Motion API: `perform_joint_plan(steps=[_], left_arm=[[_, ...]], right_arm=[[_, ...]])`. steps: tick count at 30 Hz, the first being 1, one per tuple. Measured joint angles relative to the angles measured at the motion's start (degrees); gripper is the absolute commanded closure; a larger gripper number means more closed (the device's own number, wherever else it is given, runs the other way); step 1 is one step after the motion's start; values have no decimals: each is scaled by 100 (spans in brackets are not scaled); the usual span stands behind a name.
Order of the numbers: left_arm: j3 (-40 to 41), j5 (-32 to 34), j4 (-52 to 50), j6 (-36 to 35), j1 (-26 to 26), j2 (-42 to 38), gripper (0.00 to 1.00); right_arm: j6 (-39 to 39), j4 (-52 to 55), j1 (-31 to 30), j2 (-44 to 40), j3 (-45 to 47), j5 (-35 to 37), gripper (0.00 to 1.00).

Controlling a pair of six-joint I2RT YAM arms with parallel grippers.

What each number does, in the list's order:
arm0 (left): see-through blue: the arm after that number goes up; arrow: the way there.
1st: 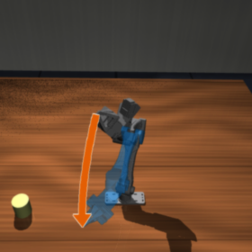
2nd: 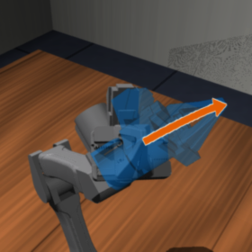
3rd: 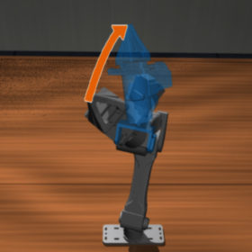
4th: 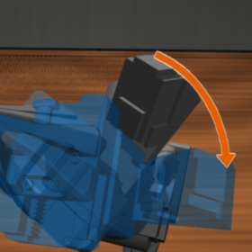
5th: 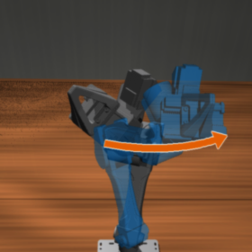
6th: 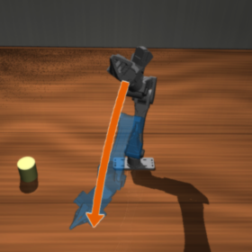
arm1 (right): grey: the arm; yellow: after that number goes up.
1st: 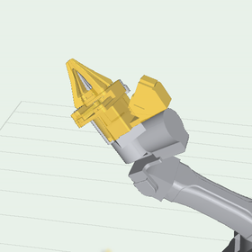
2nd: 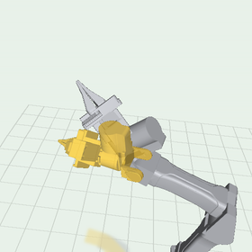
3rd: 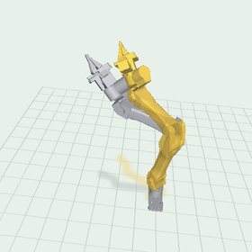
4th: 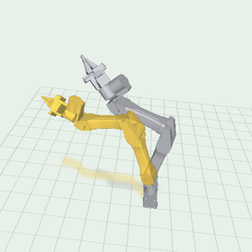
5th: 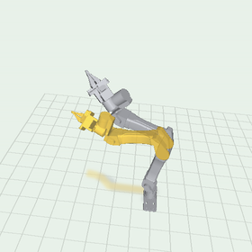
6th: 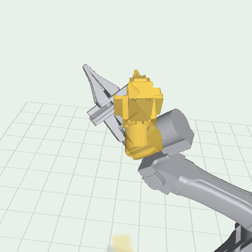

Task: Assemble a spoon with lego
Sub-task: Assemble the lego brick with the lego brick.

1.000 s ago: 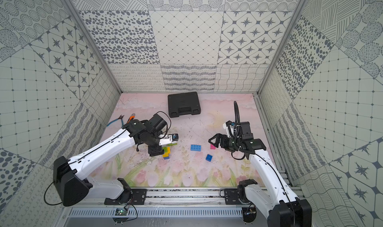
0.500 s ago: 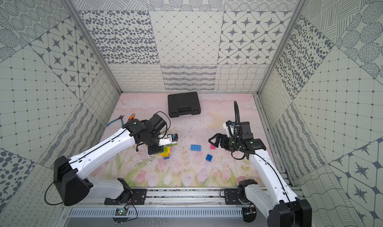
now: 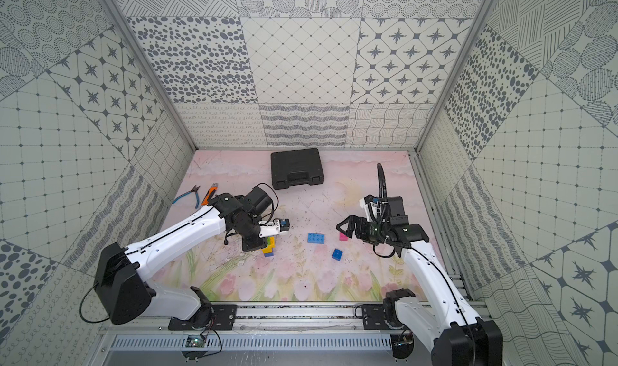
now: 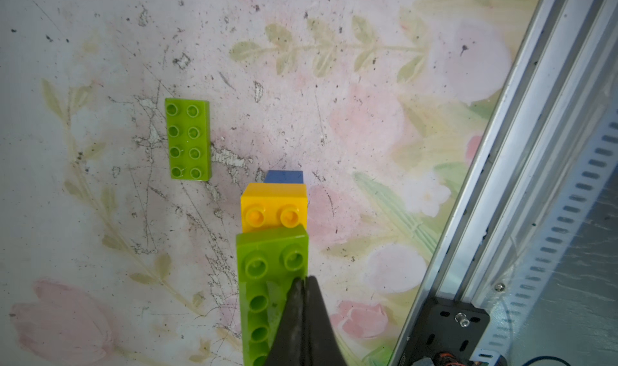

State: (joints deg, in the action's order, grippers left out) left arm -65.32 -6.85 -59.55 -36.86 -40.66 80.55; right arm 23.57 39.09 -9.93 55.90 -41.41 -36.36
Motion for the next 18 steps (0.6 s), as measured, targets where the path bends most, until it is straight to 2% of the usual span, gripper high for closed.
perform_joint_plan(steps=[8,18], left_arm=[[240,-72,275,79,20,-240,100],[-212,-85,70,90,22,-42,100]], right_arm=[[2,-70,0,0,48,2,2],[4,-105,0,2,83,2,2]])
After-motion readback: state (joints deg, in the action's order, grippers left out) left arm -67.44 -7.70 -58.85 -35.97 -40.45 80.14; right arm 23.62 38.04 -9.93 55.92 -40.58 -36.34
